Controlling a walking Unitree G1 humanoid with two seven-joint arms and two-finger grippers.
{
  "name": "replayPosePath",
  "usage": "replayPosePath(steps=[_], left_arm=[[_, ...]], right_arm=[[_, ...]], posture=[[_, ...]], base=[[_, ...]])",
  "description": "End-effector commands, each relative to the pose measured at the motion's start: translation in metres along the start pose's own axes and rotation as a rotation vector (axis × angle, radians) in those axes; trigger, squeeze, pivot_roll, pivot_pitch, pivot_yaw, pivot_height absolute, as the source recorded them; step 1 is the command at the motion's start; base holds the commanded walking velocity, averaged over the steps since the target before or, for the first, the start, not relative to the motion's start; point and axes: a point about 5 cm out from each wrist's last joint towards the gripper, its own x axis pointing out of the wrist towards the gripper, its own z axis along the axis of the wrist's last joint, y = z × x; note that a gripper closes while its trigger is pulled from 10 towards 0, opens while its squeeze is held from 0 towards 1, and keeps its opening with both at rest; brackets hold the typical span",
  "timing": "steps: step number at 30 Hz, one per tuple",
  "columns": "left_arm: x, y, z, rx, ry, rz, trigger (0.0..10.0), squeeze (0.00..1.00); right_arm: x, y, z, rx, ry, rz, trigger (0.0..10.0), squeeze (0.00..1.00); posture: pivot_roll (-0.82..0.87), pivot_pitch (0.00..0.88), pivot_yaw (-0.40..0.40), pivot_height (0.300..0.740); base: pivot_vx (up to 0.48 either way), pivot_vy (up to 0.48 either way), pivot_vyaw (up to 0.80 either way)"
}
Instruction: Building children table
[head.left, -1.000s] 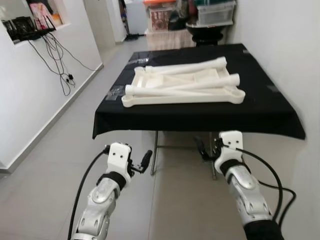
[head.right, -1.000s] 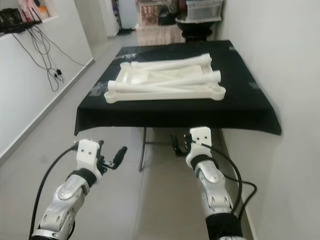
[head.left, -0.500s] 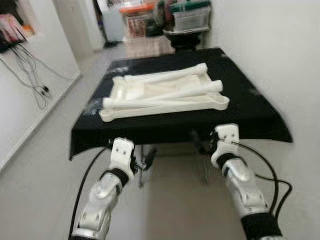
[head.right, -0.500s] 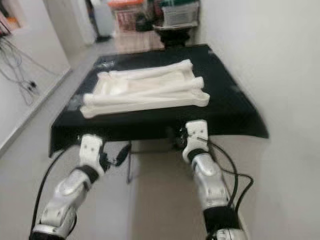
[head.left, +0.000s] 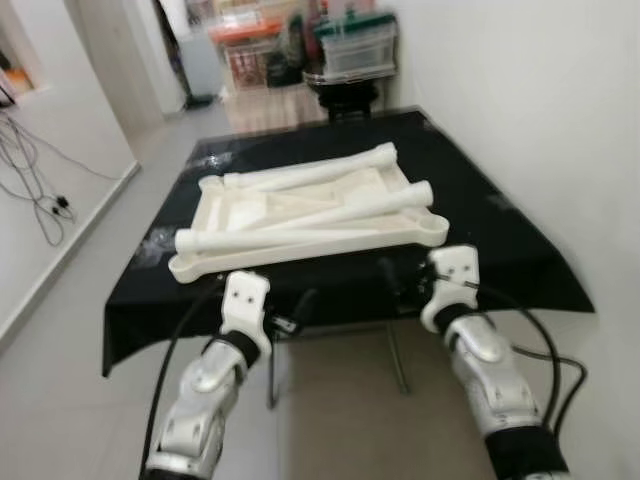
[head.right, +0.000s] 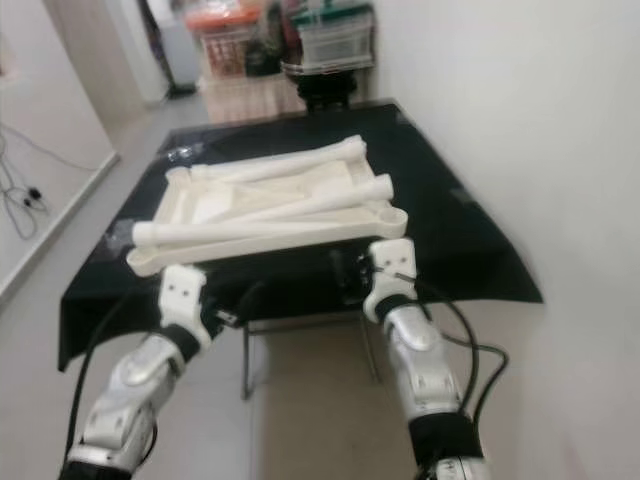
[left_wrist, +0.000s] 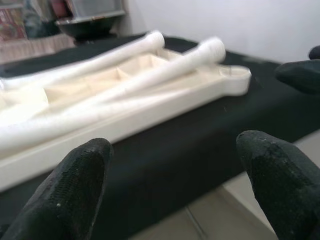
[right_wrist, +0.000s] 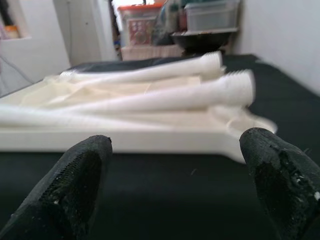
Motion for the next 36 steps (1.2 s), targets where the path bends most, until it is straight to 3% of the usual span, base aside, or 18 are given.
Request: replayPosePath(steps=[1, 22, 29, 31, 36], left_arm=[[-0.004, 0.009, -0.001, 0.006, 0.015, 0.030, 10.0, 0.00], [0.002, 0.006, 0.002, -0.013, 0.003, 0.023, 10.0, 0.00], [0.003, 0.005, 0.002, -0.019, 0.003, 0.022, 10.0, 0.00], [0.003, 0.005, 0.001, -0.020, 0.005, 0.022, 10.0, 0.00], [0.003, 0.004, -0.003, -0.025, 0.025, 0.028, 10.0, 0.00]], right_arm=[[0.003, 0.014, 0.002, 0.012, -0.004, 0.053, 10.0, 0.00], [0.006, 0.012, 0.010, -0.015, -0.008, 0.085, 10.0, 0.00], [0.007, 0.010, 0.017, -0.103, -0.023, 0.122, 10.0, 0.00], [0.006, 0.011, 0.020, -0.219, -0.016, 0.196, 10.0, 0.00], [0.007, 0.007, 0.027, -0.321, -0.010, 0.269, 10.0, 0.00]], posture=[[-0.12, 0.000, 0.064, 0.740], [-0.13, 0.000, 0.065, 0.740], [-0.13, 0.000, 0.065, 0.740], [-0.13, 0.000, 0.064, 0.740], [-0.13, 0.000, 0.066, 0.740]], base=[[0.289, 0.000, 0.00], [0.287, 0.000, 0.00], [0.288, 0.000, 0.00], [0.285, 0.000, 0.80], [0.214, 0.000, 0.80]])
